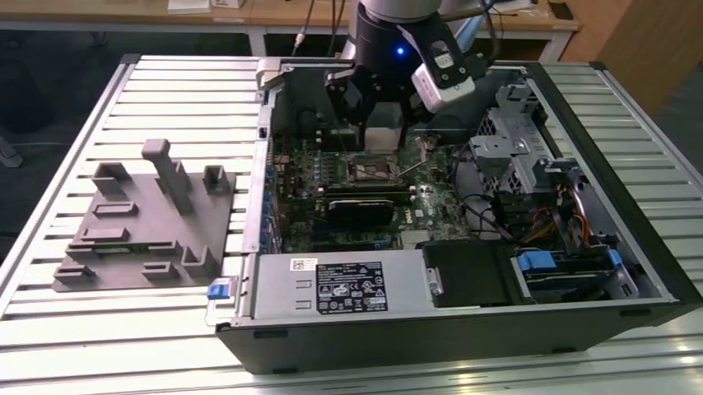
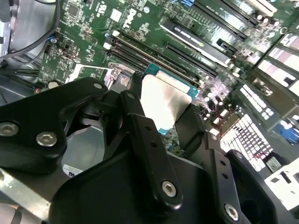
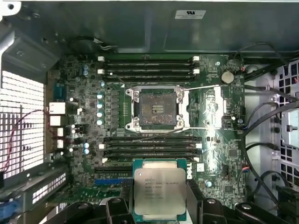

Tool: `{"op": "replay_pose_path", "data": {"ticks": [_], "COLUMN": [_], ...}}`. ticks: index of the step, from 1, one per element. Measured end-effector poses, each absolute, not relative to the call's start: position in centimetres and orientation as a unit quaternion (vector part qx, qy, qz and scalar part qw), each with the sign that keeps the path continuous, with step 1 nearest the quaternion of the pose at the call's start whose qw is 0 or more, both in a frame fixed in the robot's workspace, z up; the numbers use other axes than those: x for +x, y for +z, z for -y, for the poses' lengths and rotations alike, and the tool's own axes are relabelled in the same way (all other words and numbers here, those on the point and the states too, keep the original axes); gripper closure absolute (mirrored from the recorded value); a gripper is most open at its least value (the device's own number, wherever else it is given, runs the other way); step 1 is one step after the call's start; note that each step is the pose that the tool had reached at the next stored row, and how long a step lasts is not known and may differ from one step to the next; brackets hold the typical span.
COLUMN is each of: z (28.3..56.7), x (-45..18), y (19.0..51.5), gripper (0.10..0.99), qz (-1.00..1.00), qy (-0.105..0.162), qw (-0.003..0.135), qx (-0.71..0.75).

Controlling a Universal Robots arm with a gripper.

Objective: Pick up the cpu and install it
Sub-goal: 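Pick up the cpu and move it towards the insertion slot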

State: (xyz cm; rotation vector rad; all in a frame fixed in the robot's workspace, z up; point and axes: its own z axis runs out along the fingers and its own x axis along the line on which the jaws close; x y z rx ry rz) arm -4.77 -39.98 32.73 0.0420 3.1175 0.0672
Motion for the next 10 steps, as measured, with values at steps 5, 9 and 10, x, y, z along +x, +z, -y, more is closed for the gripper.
{"op": "replay_pose_path", "data": {"ticks": [5,9,10], "z": [39.6,39.2,39.0], "x": [-4.5,-4.3,-4.3], "y": [31.9,31.2,31.0], "gripper": [0.549,0.549,0.549], "qz": [-1.000,-1.000,-1.000], "qy": [0.021,0.022,0.022], "qw": [0.011,0.012,0.012], "qx": [0.014,0.013,0.013]}}
